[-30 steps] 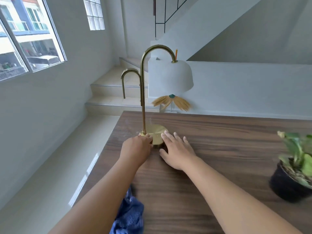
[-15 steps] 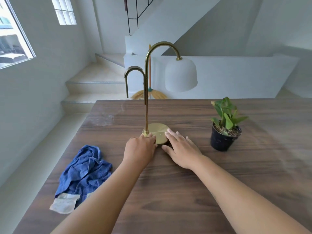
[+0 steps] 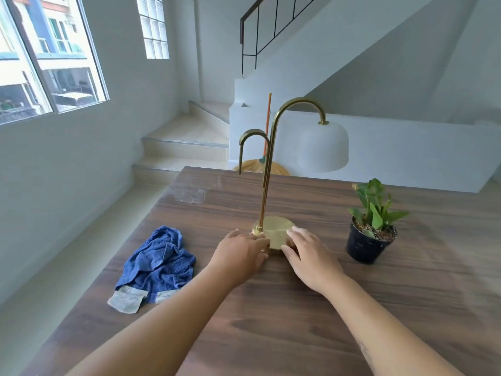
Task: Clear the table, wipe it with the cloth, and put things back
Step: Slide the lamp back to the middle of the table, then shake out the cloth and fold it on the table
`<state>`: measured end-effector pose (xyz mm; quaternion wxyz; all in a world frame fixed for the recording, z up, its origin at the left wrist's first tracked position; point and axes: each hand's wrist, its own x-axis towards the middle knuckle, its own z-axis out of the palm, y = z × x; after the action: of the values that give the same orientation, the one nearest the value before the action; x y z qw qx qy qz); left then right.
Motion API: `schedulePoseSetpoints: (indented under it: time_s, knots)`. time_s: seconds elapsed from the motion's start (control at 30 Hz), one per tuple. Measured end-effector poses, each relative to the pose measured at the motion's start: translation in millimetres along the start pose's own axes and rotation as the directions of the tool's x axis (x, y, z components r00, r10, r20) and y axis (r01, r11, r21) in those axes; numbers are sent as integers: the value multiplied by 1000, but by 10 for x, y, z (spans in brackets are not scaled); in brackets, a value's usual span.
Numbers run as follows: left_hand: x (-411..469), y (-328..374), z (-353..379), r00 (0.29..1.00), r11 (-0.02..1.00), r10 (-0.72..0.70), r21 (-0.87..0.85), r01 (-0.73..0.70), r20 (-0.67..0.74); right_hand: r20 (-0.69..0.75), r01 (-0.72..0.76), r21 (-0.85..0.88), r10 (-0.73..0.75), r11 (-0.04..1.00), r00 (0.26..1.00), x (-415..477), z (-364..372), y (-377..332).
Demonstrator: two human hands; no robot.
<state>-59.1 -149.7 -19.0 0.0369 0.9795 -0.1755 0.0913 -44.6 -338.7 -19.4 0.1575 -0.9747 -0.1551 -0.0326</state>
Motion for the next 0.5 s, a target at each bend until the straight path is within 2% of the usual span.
schedulePoseSetpoints:
  time_s: [0.1,0.23,0.33,0.5]
  knots:
    - [-249,-228,-4,995,994,-50,-98,41,-85,-145,113,-16,-115,993,983,3,56,-175]
    - [-627,-566,-43,961,985,-161,-90,144,-226,-203,284,79,-264,955,943,65,234,-590]
    - [-886,-845,-152,933,962,-271,-73,261,-235,-140,358,155,-338,921,931,89,393,-950]
    - [-1340,-1247,-145,914,913,-400,-118,391,-67,37,378,236,-397,895,917,111,630,-1452]
